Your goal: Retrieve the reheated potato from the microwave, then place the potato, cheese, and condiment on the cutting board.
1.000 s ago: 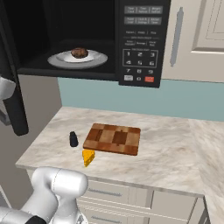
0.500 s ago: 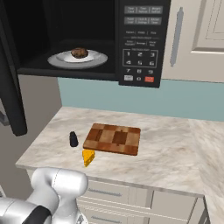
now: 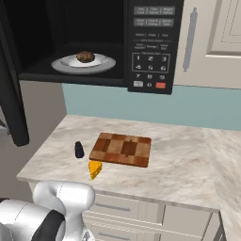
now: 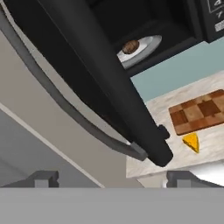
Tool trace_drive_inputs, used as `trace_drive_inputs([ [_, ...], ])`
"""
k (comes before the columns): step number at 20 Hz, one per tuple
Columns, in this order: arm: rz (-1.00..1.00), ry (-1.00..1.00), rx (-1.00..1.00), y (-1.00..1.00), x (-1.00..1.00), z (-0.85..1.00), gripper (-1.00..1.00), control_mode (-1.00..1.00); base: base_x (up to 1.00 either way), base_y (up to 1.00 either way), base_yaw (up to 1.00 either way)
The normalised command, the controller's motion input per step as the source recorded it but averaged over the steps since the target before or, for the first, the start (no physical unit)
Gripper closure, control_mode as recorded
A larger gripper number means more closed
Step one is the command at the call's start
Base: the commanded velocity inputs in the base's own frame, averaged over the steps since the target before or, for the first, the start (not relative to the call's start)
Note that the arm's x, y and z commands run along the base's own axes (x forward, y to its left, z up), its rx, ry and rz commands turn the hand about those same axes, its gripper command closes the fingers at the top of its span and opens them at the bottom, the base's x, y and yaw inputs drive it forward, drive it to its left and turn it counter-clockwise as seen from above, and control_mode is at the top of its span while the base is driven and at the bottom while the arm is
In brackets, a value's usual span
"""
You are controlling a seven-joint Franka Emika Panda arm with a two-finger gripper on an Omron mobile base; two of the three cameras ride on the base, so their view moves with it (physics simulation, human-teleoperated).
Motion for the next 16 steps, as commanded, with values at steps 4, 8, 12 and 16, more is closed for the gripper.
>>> trace_drive_inputs([
  [4,0.00,0.13,0.13,-0.54,0.00,0.00,-1.00,-1.00,0.00,0.00,0.00],
  [8,0.00,0.08,0.24,-0.48,0.06,-0.09,-1.00,-1.00,0.00,0.00,0.00],
  [12,0.00,0.00,0.31,-0.40,0.16,-0.14,-1.00,-1.00,0.00,0.00,0.00],
  [16,0.00,0.01,0.28,-0.26,0.40,-0.11,-1.00,-1.00,0.00,0.00,0.00],
])
